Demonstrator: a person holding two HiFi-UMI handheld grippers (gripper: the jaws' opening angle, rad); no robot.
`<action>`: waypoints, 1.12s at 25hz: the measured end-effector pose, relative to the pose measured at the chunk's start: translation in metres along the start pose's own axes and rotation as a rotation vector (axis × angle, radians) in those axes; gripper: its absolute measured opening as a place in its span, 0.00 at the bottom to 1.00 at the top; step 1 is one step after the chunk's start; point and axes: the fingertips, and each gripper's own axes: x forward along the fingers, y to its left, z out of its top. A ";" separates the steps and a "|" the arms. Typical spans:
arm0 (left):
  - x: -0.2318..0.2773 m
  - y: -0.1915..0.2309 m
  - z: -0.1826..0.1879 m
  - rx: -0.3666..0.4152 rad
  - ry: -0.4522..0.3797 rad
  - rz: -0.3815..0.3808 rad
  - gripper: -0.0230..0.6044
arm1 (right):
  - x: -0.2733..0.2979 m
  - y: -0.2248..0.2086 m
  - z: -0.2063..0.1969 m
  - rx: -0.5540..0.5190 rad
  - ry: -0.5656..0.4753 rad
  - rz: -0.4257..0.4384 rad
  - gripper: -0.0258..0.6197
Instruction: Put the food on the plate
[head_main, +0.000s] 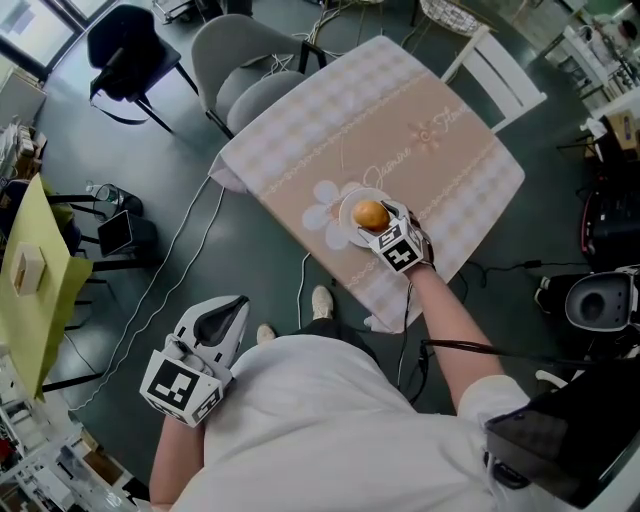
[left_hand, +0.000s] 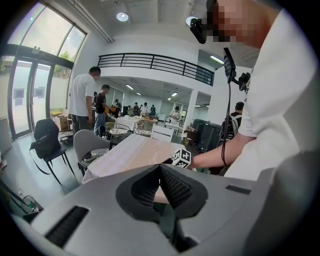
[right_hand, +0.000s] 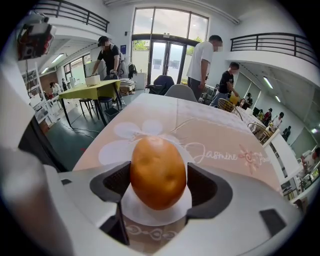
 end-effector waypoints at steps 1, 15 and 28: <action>-0.001 0.000 0.000 0.001 0.000 0.001 0.05 | 0.000 0.000 -0.001 -0.004 -0.001 -0.006 0.58; -0.023 0.002 -0.008 0.025 -0.009 -0.043 0.05 | -0.026 0.003 -0.003 0.028 -0.006 -0.120 0.58; -0.071 -0.005 -0.029 0.067 -0.039 -0.181 0.05 | -0.096 0.069 -0.022 0.153 -0.024 -0.249 0.58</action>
